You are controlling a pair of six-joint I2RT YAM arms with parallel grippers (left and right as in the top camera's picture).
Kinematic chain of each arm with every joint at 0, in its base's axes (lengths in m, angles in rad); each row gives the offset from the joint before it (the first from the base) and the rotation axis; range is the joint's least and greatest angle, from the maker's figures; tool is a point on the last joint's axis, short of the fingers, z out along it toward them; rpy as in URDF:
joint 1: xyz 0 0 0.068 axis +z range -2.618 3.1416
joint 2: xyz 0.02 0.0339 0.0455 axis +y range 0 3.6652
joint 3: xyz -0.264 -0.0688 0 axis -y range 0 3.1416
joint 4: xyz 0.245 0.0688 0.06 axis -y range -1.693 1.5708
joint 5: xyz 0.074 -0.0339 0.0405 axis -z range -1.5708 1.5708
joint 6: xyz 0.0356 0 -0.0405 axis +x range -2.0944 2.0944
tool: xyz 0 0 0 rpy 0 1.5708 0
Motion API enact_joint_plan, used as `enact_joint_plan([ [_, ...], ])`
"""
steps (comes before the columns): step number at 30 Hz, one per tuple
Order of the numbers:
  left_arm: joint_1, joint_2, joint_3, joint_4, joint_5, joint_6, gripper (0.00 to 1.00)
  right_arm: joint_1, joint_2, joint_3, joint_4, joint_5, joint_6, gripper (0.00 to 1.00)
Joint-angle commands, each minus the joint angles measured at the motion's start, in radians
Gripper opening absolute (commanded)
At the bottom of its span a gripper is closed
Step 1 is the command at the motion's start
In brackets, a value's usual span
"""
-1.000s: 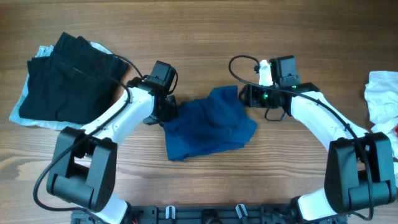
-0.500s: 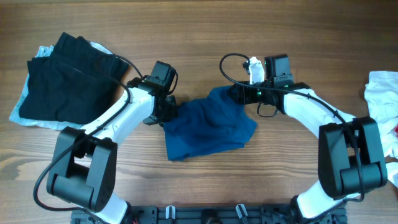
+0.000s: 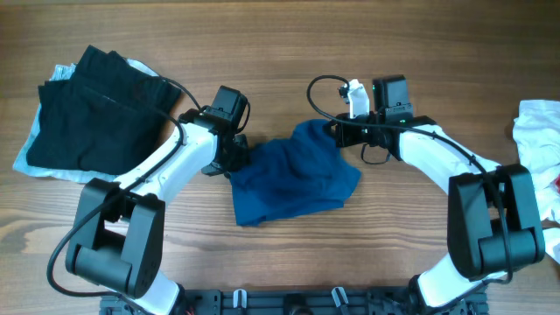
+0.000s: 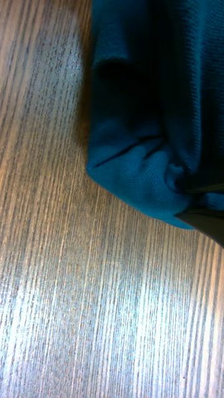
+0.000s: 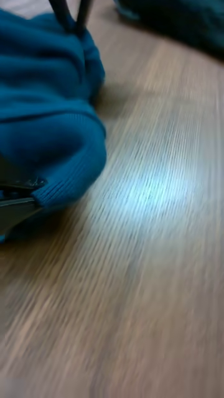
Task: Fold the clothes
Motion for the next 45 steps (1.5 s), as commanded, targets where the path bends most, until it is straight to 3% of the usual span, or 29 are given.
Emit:
enact_joint_plan([
  [1, 0.001, 0.019, -0.021, -0.058, -0.08, -0.014, 0.04, -0.009, 0.022, 0.011, -0.103, 0.296, 0.191, 0.06],
  [2, 0.001, 0.019, -0.021, -0.086, -0.117, -0.014, 0.04, -0.018, 0.022, 0.011, -0.187, 0.445, 0.282, 0.04],
  [5, 0.006, 0.019, -0.021, -0.119, -0.163, -0.054, 0.04, -0.034, 0.022, 0.011, -0.28, 0.608, 0.369, 0.04],
  [8, 0.006, 0.019, -0.021, -0.117, -0.159, -0.084, 0.04, -0.035, 0.022, 0.011, -0.275, 0.58, 0.346, 0.04],
  [10, 0.004, 0.019, -0.021, -0.119, -0.159, -0.092, 0.04, -0.034, 0.022, 0.011, -0.247, 0.459, 0.264, 0.05],
  [11, 0.004, 0.019, -0.021, -0.119, -0.159, -0.092, 0.04, -0.034, 0.022, 0.011, -0.235, 0.369, 0.205, 0.08],
  [13, 0.004, 0.019, -0.021, -0.119, -0.159, -0.092, 0.04, -0.034, 0.022, 0.011, -0.248, 0.157, 0.076, 0.33],
  [15, 0.004, 0.019, -0.021, -0.122, -0.159, -0.093, 0.04, -0.035, 0.022, 0.011, -0.291, 0.063, 0.058, 0.47],
  [21, 0.004, 0.019, -0.021, -0.133, -0.159, -0.092, 0.04, -0.034, 0.022, 0.011, -0.088, -0.054, 0.026, 0.66],
  [34, 0.004, 0.019, -0.021, -0.095, -0.114, -0.093, 0.04, 0.037, 0.066, 0.011, 0.152, -0.08, -0.044, 0.77],
  [41, 0.004, 0.019, -0.021, -0.095, -0.114, -0.093, 0.04, 0.095, 0.15, 0.011, 0.258, -0.106, -0.044, 0.73],
  [44, 0.004, 0.019, -0.021, -0.095, -0.114, -0.093, 0.04, 0.111, 0.152, 0.011, 0.291, -0.105, -0.035, 0.47],
  [45, 0.004, 0.019, -0.021, -0.095, -0.114, -0.093, 0.04, 0.109, 0.152, 0.011, 0.302, -0.092, 0.004, 0.13],
])
